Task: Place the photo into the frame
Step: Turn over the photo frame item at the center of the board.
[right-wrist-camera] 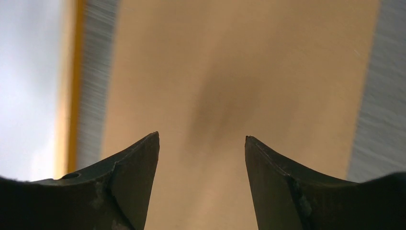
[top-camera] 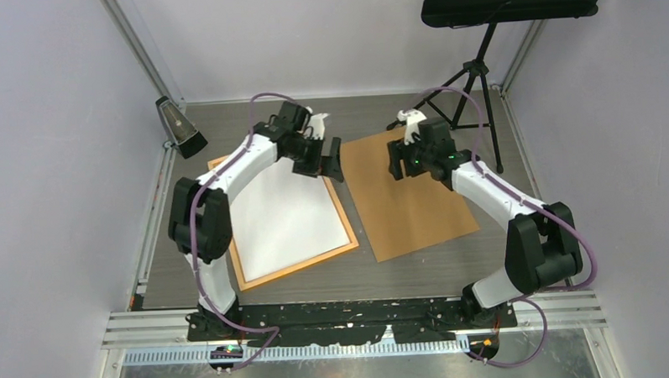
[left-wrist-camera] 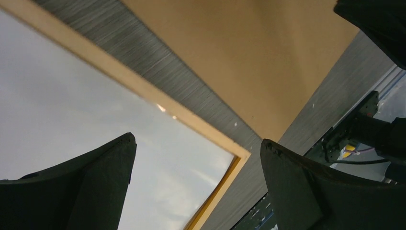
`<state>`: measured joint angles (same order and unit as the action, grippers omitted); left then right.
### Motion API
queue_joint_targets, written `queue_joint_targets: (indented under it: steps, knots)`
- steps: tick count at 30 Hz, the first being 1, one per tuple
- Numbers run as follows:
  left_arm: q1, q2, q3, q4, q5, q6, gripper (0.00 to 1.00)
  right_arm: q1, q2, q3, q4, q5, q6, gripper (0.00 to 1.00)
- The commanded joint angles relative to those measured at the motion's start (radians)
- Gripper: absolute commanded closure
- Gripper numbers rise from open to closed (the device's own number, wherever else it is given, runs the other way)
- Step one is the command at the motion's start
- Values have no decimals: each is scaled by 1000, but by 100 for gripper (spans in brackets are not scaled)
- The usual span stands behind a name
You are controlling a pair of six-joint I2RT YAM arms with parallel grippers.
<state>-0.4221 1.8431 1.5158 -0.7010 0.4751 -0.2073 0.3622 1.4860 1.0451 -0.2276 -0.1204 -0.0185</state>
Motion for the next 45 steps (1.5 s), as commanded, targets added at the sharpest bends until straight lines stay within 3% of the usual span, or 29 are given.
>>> queue_joint_targets:
  steps: [1, 7, 20, 37, 45]
  knots:
    - [-75, 94, 115, 80, 39, -136, 0, -130, -40, -52, -78, 22, -96, 28]
    - [-118, 249, 200, 103, 16, -292, 0, -269, -25, -71, -114, 9, -127, 29]
    - [-193, 377, 331, 25, -147, -361, 1, -515, 182, 19, -222, -166, -215, 29]
    - [-236, 394, 215, 80, -159, -446, 0, -592, 365, 125, -299, -331, -292, 30]
    - [-260, 392, 145, 179, -32, -533, 0, -591, 481, 202, -404, -573, -290, 38]
